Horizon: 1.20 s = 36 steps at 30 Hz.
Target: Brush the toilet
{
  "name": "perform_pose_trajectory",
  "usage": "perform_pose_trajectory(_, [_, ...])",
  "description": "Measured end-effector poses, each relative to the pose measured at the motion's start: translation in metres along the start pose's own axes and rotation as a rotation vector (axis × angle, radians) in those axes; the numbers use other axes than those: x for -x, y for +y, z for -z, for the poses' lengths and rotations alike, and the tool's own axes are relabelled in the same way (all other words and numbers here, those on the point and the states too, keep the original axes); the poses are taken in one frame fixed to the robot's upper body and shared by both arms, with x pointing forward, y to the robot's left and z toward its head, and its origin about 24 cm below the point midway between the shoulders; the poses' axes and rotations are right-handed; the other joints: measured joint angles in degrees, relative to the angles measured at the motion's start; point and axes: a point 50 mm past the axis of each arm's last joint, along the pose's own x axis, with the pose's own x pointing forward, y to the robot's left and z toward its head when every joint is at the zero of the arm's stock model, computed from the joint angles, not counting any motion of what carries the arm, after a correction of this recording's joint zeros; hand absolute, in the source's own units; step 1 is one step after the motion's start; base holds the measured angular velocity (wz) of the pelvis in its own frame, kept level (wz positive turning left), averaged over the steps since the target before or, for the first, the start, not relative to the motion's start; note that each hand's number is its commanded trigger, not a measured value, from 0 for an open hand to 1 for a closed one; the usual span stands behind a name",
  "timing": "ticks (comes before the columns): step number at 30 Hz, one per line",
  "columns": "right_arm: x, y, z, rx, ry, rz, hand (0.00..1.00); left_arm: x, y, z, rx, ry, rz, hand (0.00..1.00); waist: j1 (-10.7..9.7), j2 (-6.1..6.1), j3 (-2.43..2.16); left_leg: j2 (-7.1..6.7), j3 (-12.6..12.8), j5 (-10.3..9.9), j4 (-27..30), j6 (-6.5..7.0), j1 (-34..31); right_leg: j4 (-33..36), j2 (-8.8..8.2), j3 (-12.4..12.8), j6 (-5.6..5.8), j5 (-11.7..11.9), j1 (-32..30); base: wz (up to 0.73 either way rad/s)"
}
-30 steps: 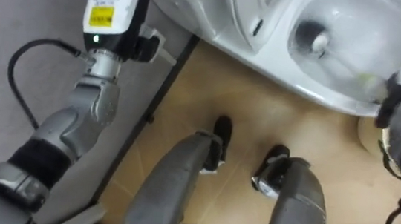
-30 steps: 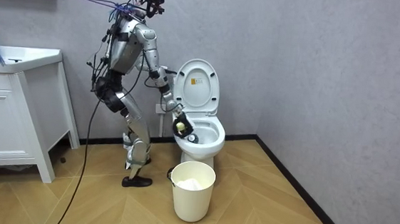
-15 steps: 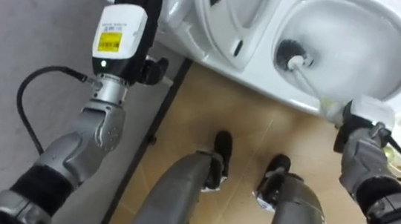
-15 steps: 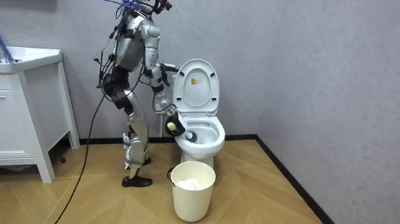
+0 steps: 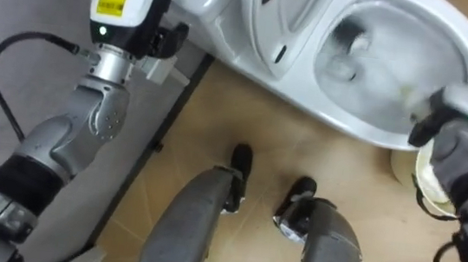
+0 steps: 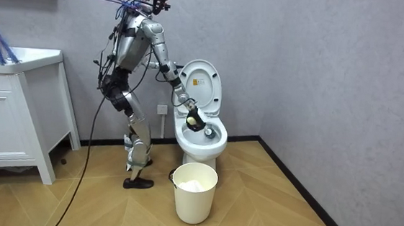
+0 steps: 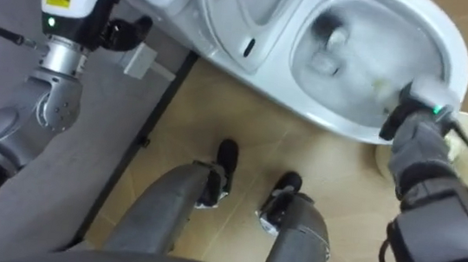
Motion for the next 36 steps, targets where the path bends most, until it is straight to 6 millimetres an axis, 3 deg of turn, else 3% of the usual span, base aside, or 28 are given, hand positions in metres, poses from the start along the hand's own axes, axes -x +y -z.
perform_pose_trajectory(7, [-0.001, 0.001, -0.001, -0.204, 0.047, -0.055, 1.0, -0.019, 0.003, 0.01, -0.059, 0.042, -0.03, 0.0, -0.45, -0.28, -0.02, -1.31, 1.64, 0.82, 0.44, 1.25, -0.19, 3.72, -2.03, 2.13, 0.66, -0.27, -2.39, -0.06])
perform_pose_trajectory(16, [0.002, 0.016, -0.003, -0.502, 0.103, -0.22, 1.0, -0.02, 0.0, 0.011, -0.057, 0.095, -0.011, 0.0, -0.67, 0.43, -0.16, -1.42, 1.27, 0.95, 1.32, 1.22, -0.67, 4.92, -2.09, 2.26, 0.41, -0.14, -2.8, 0.02])
perform_pose_trajectory(19, [0.005, 0.025, 0.004, -0.532, 0.119, -0.276, 1.0, -0.015, -0.003, 0.015, -0.027, 0.126, 0.013, 0.0, -0.91, 0.61, -0.13, -1.62, 1.27, 0.95, 0.63, 1.2, 1.39, 4.52, -2.2, 2.27, 0.6, -0.41, -0.89, 0.0])
perform_pose_trajectory(25, [0.012, 0.043, 0.024, -0.569, 0.136, -0.344, 1.0, 0.019, -0.014, 0.033, -0.021, 0.236, 0.126, 0.0, -1.99, 0.76, -0.25, -1.28, 0.95, 0.95, -2.62, 1.03, 6.81, 0.28, -1.46, 0.67, 0.81, -0.14, 5.17, 0.02])
perform_pose_trajectory(27, [0.018, 0.056, 0.039, -0.587, 0.148, -0.364, 1.0, 0.039, -0.02, 0.037, -0.023, 0.27, 0.175, 0.0, -2.52, 0.48, -0.64, -1.48, 0.63, 0.89, -4.26, 0.94, 9.27, -1.33, -1.15, 0.5, 1.3, -0.18, 7.78, 0.09])
perform_pose_trajectory(28, [0.026, 0.069, 0.053, -0.581, 0.166, -0.386, 1.0, 0.055, -0.025, 0.038, -0.016, 0.294, 0.211, 0.0, -2.71, 0.23, -1.38, -1.51, 0.34, 0.79, -5.17, 0.8, 10.83, -2.74, -0.86, 0.03, 1.54, -0.19, 9.68, 0.12])
perform_pose_trajectory(29, [0.036, 0.083, 0.069, -0.593, 0.187, -0.406, 1.0, 0.073, -0.029, 0.038, -0.006, 0.326, 0.246, 0.0, -2.92, -0.16, -2.42, -1.57, 0.16, 0.69, -6.25, 0.69, 12.38, -4.19, -0.61, -0.52, 1.77, -0.23, 11.55, 0.17])
perform_pose_trajectory(31, [0.052, 0.102, 0.094, -0.633, 0.241, -0.427, 1.0, 0.102, -0.035, 0.039, -0.001, 0.389, 0.302, 0.0, -4.32, -0.75, -2.89, -1.8, -0.38, 0.61, -7.7, 0.58, 16.14, -6.76, -0.13, -1.19, 2.36, -0.34, 16.18, 0.2])
perform_pose_trajectory(32, [0.065, 0.116, 0.114, -0.671, 0.303, -0.44, 1.0, 0.125, -0.036, 0.041, 0.012, 0.451, 0.347, 0.0, -5.13, -1.55, -3.56, -2.03, -0.45, 0.59, -9.15, 0.56, 19.1, -8.63, 0.18, -1.3, 2.83, -0.58, 19.41, 0.13])
perform_pose_trajectory(34, [0.088, 0.134, 0.142, -0.721, 0.4, -0.455, 1.0, 0.151, -0.035, 0.042, 0.017, 0.515, 0.394, 0.0, -5.32, -3.05, -4.41, -1.87, -0.6, 0.33, -11.07, 0.17, 23.42, -11.95, 1.05, -1.43, 3.2, -0.36, 24.18, 0.02])
perform_pose_trajectory(36, [0.114, 0.15, 0.168, -0.773, 0.507, -0.463, 1.0, 0.182, -0.029, 0.047, 0.008, 0.599, 0.439, 0.0, -6.58, -4.43, -4.96, -1.56, -1.2, -0.44, -12.2, -0.39, 28.05, -16.04, 2.3, -2.19, 3.56, -0.04, 30.38, 0.06])
